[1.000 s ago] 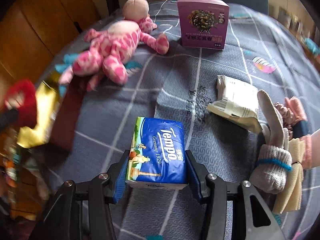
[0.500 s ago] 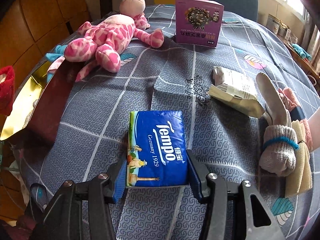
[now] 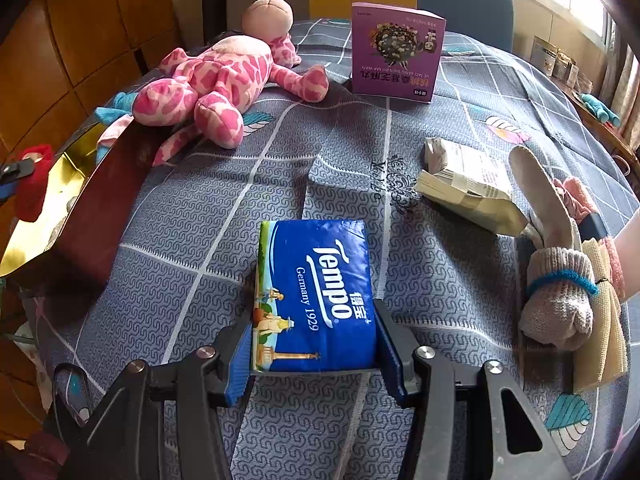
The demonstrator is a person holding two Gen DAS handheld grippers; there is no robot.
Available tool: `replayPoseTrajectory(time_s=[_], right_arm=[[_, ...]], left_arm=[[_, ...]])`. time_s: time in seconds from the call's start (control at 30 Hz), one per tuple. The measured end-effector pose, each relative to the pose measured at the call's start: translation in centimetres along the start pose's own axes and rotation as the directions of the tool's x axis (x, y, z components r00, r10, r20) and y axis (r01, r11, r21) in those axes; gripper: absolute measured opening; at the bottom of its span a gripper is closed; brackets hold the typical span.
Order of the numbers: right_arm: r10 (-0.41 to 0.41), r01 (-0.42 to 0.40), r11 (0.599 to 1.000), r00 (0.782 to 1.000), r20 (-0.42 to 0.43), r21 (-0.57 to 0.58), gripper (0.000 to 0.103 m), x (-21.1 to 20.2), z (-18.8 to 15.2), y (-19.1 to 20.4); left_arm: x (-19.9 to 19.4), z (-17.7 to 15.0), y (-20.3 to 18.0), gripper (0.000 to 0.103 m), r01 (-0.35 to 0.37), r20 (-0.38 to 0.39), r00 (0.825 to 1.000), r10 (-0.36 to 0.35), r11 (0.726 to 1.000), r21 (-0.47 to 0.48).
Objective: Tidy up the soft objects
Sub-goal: 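Place the red plush into the gold tray and open the left gripper, then carry the blue Tempo tissue pack into the gold tray with the right gripper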
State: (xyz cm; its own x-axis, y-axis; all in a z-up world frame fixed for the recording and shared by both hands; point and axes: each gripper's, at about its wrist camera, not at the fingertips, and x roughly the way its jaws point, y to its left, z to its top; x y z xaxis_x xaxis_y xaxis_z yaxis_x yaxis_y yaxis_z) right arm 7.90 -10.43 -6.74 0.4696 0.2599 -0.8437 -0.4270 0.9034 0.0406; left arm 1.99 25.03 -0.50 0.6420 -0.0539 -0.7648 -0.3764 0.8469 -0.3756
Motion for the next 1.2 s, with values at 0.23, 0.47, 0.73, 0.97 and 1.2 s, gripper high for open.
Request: replayPoseTrajectory(time_s=[0.23,0.47,0.73,0.97,1.2], right_arm=[[-0.008,0.008,1.000,1.000,0.007,-0.005,0.054,-0.1,-0.1,0.1],[-0.016,0.016,1.000,1.000,0.005,-0.008,0.054,-0.1,0.0,0.1],[-0.021,0.021,1.000,1.000,0.008,-0.004,0.054,-0.1,-0.1,0.1],[-0.030,0.030,1.000,0.999,0.021,0.004,0.054,-0.1,-0.2,0.1],[-0.038,0.038,0.999,0.999,0.027,0.011,0.053,-0.3,-0.3,0.2]], left_arm=[[5.1,4.2,0.3,0.033,-0.044,-0.021,0.999,0.044,0.999,-0.022],[8.9,6.6,0.3,0.039,-0.095,-0.039,0.995,0.093,0.995,-0.042],[7.2,5.2,0.0,0.068,-0.129,0.015,0.991,0.129,0.992,-0.012],[2.3,1.5,-1.7,0.081,-0.170,0.106,0.981,0.162,0.982,0.078],[-1.6,-2.2,-3.4,0.084,-0.201,0.165,0.970,0.180,0.972,0.125]])
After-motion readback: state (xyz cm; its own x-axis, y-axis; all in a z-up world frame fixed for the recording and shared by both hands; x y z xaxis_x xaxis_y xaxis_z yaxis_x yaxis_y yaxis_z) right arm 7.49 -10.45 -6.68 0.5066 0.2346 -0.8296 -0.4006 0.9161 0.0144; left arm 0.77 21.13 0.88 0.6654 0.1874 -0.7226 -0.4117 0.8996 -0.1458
